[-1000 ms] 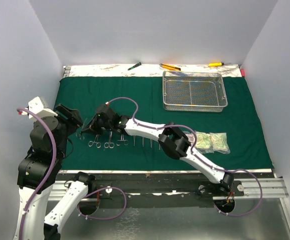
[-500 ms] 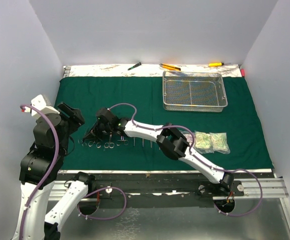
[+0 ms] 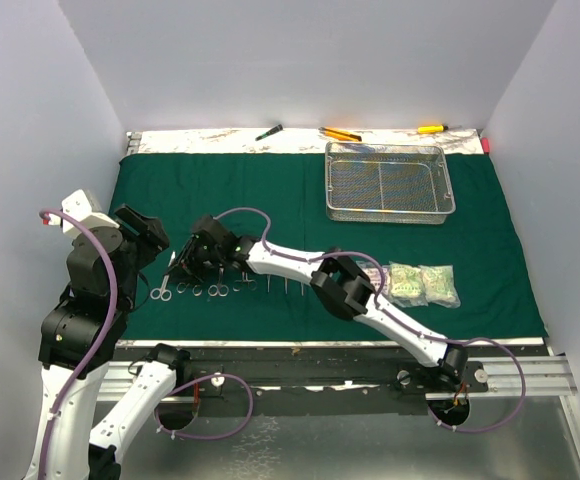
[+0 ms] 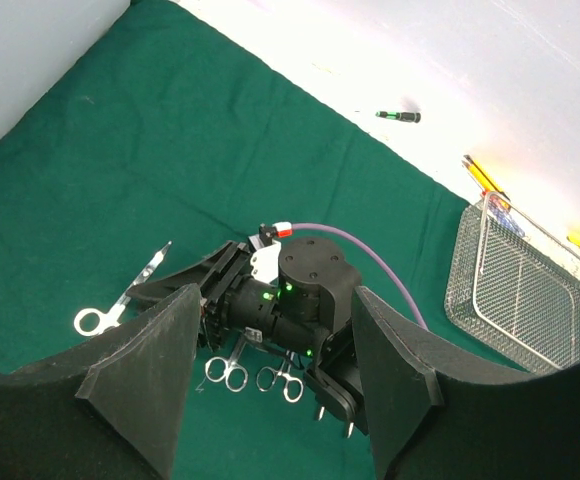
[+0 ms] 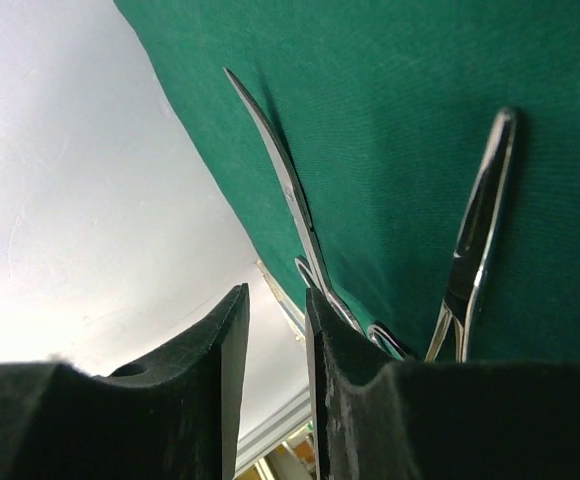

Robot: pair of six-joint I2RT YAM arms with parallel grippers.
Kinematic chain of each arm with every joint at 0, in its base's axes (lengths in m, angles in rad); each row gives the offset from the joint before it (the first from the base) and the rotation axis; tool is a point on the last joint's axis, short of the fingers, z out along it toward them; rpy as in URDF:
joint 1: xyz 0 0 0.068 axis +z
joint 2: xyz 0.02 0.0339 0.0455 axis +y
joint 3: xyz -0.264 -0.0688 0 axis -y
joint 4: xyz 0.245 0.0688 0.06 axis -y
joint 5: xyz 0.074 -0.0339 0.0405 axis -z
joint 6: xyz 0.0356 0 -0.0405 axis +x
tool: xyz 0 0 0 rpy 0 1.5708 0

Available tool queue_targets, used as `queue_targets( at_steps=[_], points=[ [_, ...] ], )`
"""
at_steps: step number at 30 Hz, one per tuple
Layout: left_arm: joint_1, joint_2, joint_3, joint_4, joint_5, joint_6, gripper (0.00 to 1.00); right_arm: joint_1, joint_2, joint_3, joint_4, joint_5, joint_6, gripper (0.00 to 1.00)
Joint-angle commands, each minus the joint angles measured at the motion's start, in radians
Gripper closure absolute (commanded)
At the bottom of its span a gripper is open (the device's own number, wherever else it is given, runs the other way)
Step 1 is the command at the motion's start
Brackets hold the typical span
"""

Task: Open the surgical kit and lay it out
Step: Place the medical item in the surgical kit, then reset both arms

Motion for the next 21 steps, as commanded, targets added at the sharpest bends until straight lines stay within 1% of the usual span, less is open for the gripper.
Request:
queue_targets(
  at_steps=[1,5,8,10,13,16,19,21],
  points=[
    [0.003,0.0,0.0,-0.026,0.002,-0.004,0.37,-0.011,-0.037,-0.007,0.034,0.008,-0.042,0.67],
    [0.003,0.02,0.036,-0.026,0.006,-0.004,0.37,-0.017,-0.089,0.001,0.03,0.049,-0.131,0.64],
    [0.003,0.043,0.099,-0.038,0.018,0.013,0.36,-0.028,-0.149,-0.003,0.022,0.083,-0.221,0.64],
    [0.003,0.056,0.137,-0.049,0.037,0.021,0.36,-0.031,-0.201,-0.013,-0.011,0.128,-0.301,0.64],
    [0.003,0.06,0.168,-0.051,0.076,0.027,0.36,-0.035,-0.307,-0.073,-0.047,0.211,-0.416,0.64],
    [0.003,0.056,0.182,-0.049,0.107,0.041,0.36,-0.038,-0.453,-0.191,-0.135,0.341,-0.57,0.62],
    [0.003,0.06,0.199,-0.048,0.131,0.069,0.36,-0.046,-0.654,-0.357,-0.229,0.554,-0.679,0.6],
    [0.003,0.063,0.208,-0.046,0.138,0.085,0.36,-0.057,-0.79,-0.479,-0.281,0.696,-0.729,0.56]
  ],
)
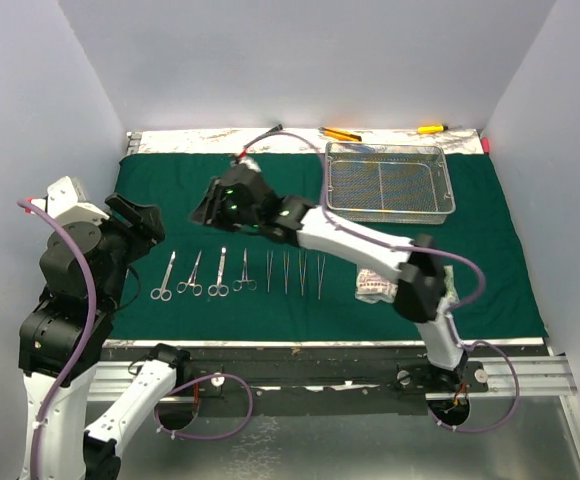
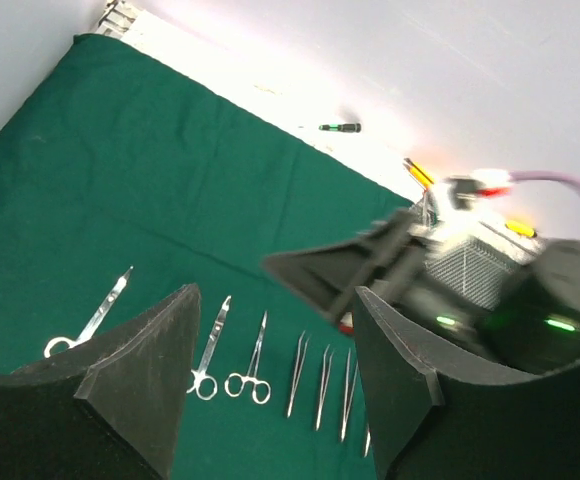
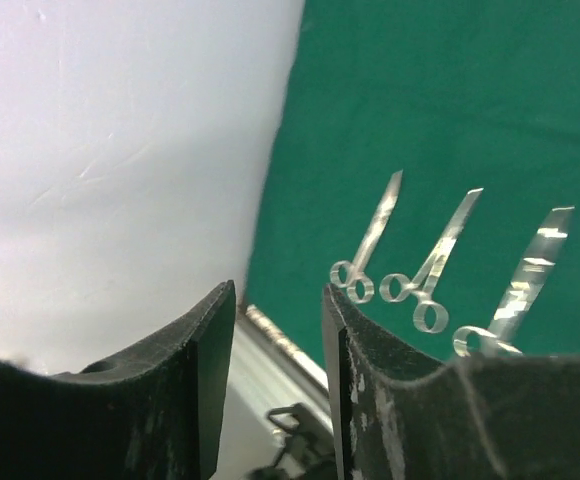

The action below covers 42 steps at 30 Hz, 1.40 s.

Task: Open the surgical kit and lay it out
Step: Reset both arms

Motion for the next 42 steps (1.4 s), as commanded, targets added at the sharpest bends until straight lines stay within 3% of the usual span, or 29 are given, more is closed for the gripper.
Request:
queue_targets(
  at_steps=[1,7,14,26,42],
  points=[
    [0.001,0.006,0.036,-0.017,0.062,0.056,0.36,-0.026,-0.283,-0.214,-0.18,0.384,-0.213,0.54],
    [0.0,0.019,0.066,-0.007,0.075,0.059,0.36,-0.044,-0.651,-0.388,-0.358,0.693,-0.375,0.41],
    [0.0,0.048,0.115,-0.006,0.081,0.089,0.36,-0.044,-1.009,-0.491,-0.587,0.913,-0.464,0.3],
    [0.0,0.059,0.204,-0.005,-0.009,0.153,0.36,-0.044,-1.489,-0.637,-0.846,0.894,-0.537,0.16],
    [0.0,0.046,0.316,-0.043,-0.047,0.175,0.33,-0.044,-1.682,-0.523,-0.772,0.927,-0.738,0.12]
  ],
)
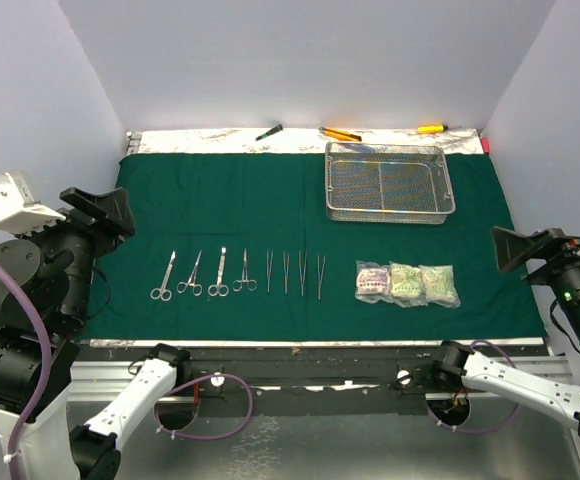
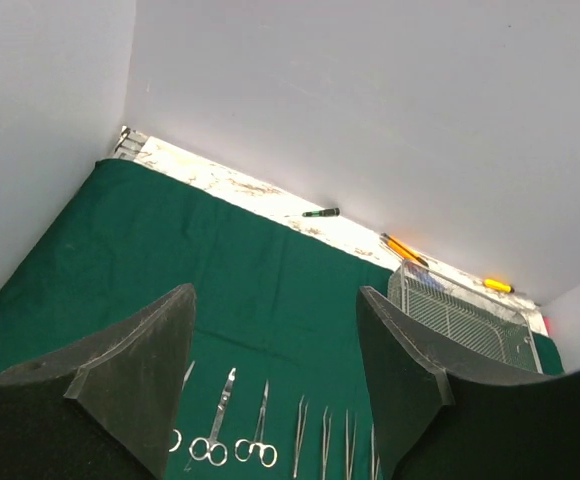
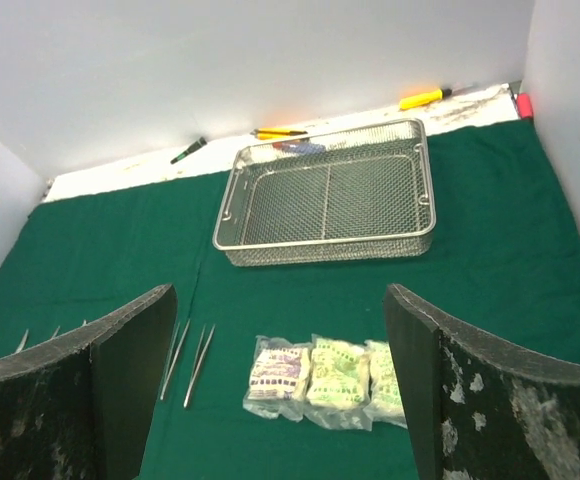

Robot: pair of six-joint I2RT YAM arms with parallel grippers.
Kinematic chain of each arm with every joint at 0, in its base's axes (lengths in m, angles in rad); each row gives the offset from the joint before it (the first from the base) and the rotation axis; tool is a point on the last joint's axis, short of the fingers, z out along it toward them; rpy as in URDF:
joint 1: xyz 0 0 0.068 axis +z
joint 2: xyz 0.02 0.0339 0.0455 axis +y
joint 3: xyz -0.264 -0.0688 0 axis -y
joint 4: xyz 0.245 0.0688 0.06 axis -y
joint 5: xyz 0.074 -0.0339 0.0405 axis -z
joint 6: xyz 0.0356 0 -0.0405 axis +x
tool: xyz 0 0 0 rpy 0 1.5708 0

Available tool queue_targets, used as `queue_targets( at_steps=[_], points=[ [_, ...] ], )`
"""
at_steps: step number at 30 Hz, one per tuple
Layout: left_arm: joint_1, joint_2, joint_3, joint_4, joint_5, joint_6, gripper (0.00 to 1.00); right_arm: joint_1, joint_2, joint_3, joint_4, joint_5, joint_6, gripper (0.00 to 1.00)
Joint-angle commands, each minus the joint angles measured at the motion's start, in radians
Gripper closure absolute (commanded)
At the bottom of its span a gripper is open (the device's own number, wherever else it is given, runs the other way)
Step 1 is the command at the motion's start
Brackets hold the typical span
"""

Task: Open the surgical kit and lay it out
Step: Reset both arms

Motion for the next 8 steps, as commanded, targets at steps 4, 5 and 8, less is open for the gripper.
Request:
queue_targets(
  at_steps=[4,5,8],
  points=[
    [0.001,-0.017,0.016,-0.012,-0.017,0.02,0.33,0.006,-0.077,0.011,0.096,0.05,-0.124,0.11],
    [0.001,-0.019,0.013,-0.009,-0.016,0.023,0.31,0.005,-0.089,0.003,0.118,0.055,-0.137,0.11],
    [0.001,-0.014,0.012,-0.005,-0.023,0.016,0.29,0.005,-0.107,-0.008,0.157,0.062,-0.16,0.1]
  ],
)
